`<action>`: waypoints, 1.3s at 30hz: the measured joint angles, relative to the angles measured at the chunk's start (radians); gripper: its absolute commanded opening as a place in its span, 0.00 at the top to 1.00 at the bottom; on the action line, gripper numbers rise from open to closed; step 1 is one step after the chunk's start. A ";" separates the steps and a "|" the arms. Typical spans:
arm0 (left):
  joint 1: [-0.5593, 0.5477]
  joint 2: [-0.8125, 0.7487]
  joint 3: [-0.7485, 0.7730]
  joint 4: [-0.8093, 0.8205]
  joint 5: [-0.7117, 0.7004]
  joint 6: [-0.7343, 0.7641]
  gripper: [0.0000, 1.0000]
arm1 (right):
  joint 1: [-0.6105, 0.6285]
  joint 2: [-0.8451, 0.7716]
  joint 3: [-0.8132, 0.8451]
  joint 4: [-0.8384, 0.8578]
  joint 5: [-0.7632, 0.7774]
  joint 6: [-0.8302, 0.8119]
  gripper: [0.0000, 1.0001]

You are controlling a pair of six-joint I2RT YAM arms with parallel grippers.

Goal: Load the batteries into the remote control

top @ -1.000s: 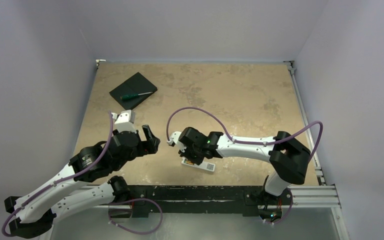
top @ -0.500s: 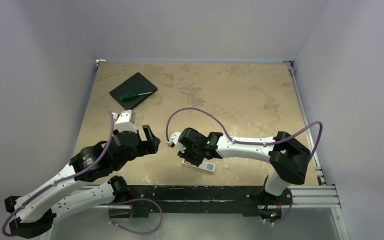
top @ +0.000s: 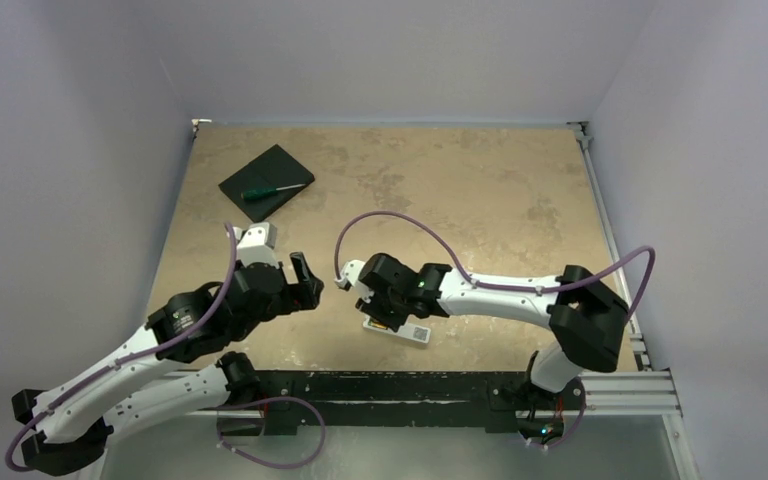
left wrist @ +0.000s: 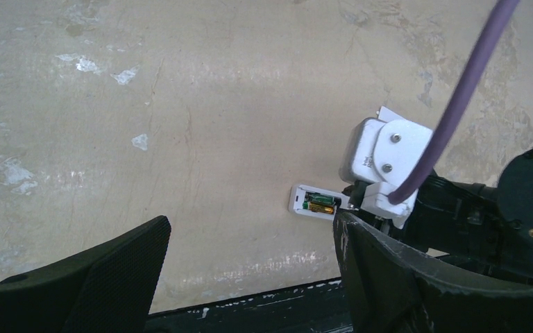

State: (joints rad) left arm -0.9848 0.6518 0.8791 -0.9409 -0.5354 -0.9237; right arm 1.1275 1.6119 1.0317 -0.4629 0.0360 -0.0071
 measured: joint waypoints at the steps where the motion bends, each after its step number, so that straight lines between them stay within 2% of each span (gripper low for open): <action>1: 0.000 0.002 -0.006 0.005 0.005 0.000 0.12 | 0.000 -0.010 -0.001 0.000 0.000 0.004 0.66; 10: 0.000 0.037 -0.064 0.067 0.057 0.000 0.12 | 0.000 -0.190 -0.076 0.031 0.032 0.111 0.67; 21: 0.000 0.081 -0.164 0.196 0.152 0.000 0.12 | -0.003 -0.366 -0.231 0.071 0.104 0.335 0.68; 25: 0.000 0.103 -0.194 0.253 0.182 0.001 0.13 | -0.003 -0.427 -0.283 0.080 0.110 0.422 0.64; 30: 0.000 0.149 -0.236 0.321 0.221 0.001 0.13 | -0.003 -0.496 -0.336 0.097 0.080 0.504 0.78; 33: 0.000 0.166 -0.259 0.354 0.237 0.001 0.13 | -0.005 -0.509 -0.360 0.122 0.042 0.526 1.00; 39: 0.000 0.202 -0.309 0.422 0.263 0.001 0.14 | -0.005 -0.518 -0.447 0.168 -0.020 0.586 1.00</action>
State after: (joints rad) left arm -0.9848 0.8539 0.5705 -0.5190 -0.2722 -0.9230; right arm 1.1229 1.0935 0.5842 -0.2947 0.0158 0.5793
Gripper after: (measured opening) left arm 0.868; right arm 0.022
